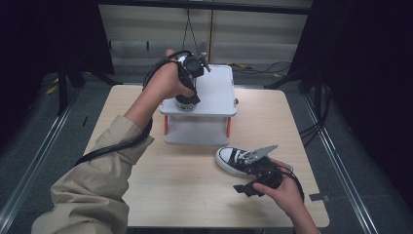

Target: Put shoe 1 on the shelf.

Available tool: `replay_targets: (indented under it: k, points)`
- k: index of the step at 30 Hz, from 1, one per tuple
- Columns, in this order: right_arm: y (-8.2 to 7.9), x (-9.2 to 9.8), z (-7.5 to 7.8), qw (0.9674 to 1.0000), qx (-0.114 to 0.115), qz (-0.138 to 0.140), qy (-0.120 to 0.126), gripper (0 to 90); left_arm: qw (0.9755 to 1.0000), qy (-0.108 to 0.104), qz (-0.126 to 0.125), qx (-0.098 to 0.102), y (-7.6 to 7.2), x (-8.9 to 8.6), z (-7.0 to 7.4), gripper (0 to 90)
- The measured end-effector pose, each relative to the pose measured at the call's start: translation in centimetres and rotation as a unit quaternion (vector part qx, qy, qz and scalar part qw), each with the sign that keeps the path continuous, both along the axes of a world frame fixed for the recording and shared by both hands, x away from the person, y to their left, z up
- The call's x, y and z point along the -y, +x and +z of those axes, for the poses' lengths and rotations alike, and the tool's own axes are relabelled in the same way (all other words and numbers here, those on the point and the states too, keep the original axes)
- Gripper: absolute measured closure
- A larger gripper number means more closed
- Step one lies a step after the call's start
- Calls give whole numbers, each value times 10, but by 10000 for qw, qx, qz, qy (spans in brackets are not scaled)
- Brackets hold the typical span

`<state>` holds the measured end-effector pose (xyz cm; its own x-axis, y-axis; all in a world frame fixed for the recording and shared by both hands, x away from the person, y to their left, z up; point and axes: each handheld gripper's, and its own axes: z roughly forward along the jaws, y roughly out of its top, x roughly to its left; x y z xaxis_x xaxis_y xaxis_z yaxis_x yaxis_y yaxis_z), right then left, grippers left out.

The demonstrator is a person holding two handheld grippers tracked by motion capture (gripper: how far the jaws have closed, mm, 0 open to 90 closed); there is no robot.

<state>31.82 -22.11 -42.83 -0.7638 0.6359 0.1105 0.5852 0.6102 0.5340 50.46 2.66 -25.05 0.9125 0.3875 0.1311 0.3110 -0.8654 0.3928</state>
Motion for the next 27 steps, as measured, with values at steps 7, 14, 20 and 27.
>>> replay_targets:
  k: [7, 14, 20, 27]
  points:
    - [1, 3, 0, 10000, 2, -28, -1, 231, 9998, -179, 69, 103, -13, -8, 20, 392]
    - [0, 4, -2, 10000, -32, -72, -32, 231, 9993, -316, 191, -37, -30, -21, 18, 366]
    - [-3, 4, -3, 9999, -60, -82, -74, 230, 9986, -290, 285, -327, -42, -36, -12, 341]
    - [-3, 4, 1, 9999, 12, -109, -79, 230, 9968, -425, 347, -583, -55, -48, -47, 303]
